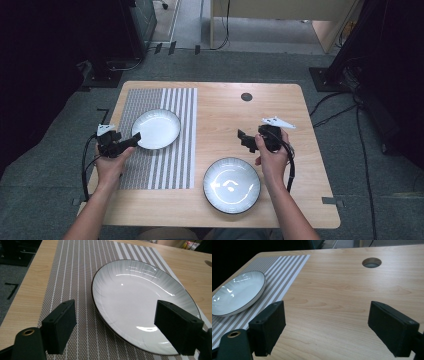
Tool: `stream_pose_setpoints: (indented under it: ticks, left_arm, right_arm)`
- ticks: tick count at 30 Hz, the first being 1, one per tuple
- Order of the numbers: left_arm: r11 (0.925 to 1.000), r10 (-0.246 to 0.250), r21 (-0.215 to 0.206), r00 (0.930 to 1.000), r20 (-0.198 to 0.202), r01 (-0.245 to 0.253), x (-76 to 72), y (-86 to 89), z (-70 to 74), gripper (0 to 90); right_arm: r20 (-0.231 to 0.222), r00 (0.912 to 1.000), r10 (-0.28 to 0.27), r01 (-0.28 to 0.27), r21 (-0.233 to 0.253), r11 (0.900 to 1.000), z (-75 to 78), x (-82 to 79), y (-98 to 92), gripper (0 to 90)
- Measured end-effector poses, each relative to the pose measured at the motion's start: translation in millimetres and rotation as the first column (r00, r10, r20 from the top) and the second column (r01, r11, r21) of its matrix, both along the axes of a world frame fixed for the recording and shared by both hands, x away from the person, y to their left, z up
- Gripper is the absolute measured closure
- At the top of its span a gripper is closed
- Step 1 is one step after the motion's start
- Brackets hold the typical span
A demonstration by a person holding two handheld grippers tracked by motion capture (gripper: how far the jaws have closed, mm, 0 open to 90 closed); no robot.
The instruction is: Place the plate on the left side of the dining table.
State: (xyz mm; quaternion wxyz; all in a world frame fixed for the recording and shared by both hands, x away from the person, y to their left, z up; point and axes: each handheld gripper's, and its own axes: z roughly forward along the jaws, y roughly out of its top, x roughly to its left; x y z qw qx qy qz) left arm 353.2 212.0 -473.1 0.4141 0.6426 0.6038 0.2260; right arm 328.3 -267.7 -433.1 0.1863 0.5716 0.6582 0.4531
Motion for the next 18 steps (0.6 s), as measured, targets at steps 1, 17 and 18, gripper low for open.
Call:
stream_pose_setpoints:
  ticks: [1, 17, 18]
  left_arm:
    - [1.0000, -0.001, 0.006, 1.0000, 0.003, 0.001, -2.9, -0.3, 0.2, 17.5]
    - [0.9997, 0.002, 0.025, 0.9970, 0.077, -0.004, -56.4, 10.3, 12.1, 17.6]
    - [0.9996, 0.001, 0.029, 0.9971, 0.076, -0.003, -59.6, 11.7, 12.5, 17.6]
  right_arm:
    - [-0.002, 1.0000, -0.003, 0.003, 0.001, 1.000, -0.4, -1.6, -2.1, 14.5]
    - [-0.017, 0.9976, -0.068, 0.068, 0.010, 0.998, -9.5, -29.8, -38.1, 14.8]
    - [-0.017, 0.9973, -0.072, 0.072, 0.012, 0.997, -9.8, -31.7, -40.4, 14.8]
